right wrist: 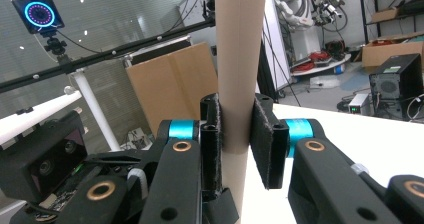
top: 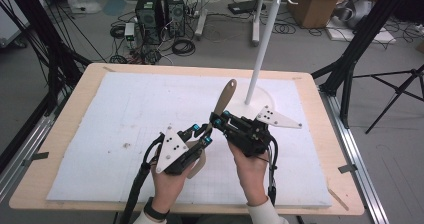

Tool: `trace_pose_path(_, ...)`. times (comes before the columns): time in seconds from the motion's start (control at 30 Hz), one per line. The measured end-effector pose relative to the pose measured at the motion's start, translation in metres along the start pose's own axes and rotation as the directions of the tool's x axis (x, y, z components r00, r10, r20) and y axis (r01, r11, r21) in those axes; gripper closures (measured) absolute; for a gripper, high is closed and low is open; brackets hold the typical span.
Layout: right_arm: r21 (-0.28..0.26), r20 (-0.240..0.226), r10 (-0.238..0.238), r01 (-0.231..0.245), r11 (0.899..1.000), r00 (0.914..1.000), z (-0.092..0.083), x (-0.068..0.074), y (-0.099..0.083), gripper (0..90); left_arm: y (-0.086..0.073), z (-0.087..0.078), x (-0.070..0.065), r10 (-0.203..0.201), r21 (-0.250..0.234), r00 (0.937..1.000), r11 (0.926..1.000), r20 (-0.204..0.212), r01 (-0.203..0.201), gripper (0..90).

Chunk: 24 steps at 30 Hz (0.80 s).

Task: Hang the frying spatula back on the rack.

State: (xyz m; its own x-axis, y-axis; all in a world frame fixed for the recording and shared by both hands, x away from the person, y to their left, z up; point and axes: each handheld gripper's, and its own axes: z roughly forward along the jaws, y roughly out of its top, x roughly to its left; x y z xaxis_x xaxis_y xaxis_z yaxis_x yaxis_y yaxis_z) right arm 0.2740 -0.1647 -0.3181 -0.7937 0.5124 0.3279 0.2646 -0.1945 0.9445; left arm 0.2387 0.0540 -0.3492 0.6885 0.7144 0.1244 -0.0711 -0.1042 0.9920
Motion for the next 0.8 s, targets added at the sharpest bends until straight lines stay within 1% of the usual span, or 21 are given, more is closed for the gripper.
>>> trace_pose_path(0.17,0.003,0.009,0.006,-0.006,1.000,0.9999,0.0018,0.0007,0.0002,75.3,0.0000,0.0002,-0.0003,0.007,-0.001,0.9999,1.0000,-0.013,-0.007,77.6)
trace_pose_path(0.27,0.003,0.011,-0.001,0.001,1.000,0.9999,0.0022,0.0008,0.0001,75.0,-0.0003,0.0001,-0.0005,0.009,0.001,0.9999,1.0000,-0.014,-0.009,77.6)
trace_pose_path(0.37,0.005,0.015,0.003,-0.003,1.000,0.9999,0.0024,0.0009,-0.0001,75.0,-0.0006,0.0005,-0.0003,0.009,0.003,0.9999,1.0000,-0.013,-0.009,77.6)
trace_pose_path(0.5,0.001,0.004,0.012,-0.012,1.000,0.9999,0.0025,0.0003,-0.0003,74.7,-0.0006,0.0006,-0.0008,0.010,0.000,0.9998,1.0000,-0.015,-0.010,77.6)
trace_pose_path(0.57,0.002,0.006,0.011,-0.011,1.000,0.9999,0.0026,0.0002,-0.0002,75.1,-0.0008,0.0006,-0.0002,0.013,0.000,0.9999,0.9999,-0.010,-0.013,77.6)
trace_pose_path(0.67,0.008,-0.005,0.011,-0.011,1.000,0.9999,0.0021,-0.0011,0.0003,75.9,-0.0012,0.0000,0.0018,0.015,-0.006,0.9999,0.9999,0.004,-0.015,77.2)
trace_pose_path(0.73,0.012,-0.021,0.018,-0.018,1.000,0.9996,0.0016,-0.0029,0.0010,76.2,-0.0016,-0.0014,0.0043,0.011,-0.031,0.9996,0.9995,0.027,-0.010,76.0)
trace_pose_path(0.8,0.027,-0.041,0.026,-0.025,0.999,0.9988,0.0021,-0.0054,0.0015,76.3,-0.0001,-0.0033,0.0084,-0.004,-0.039,0.9990,0.9992,0.045,0.006,67.4)
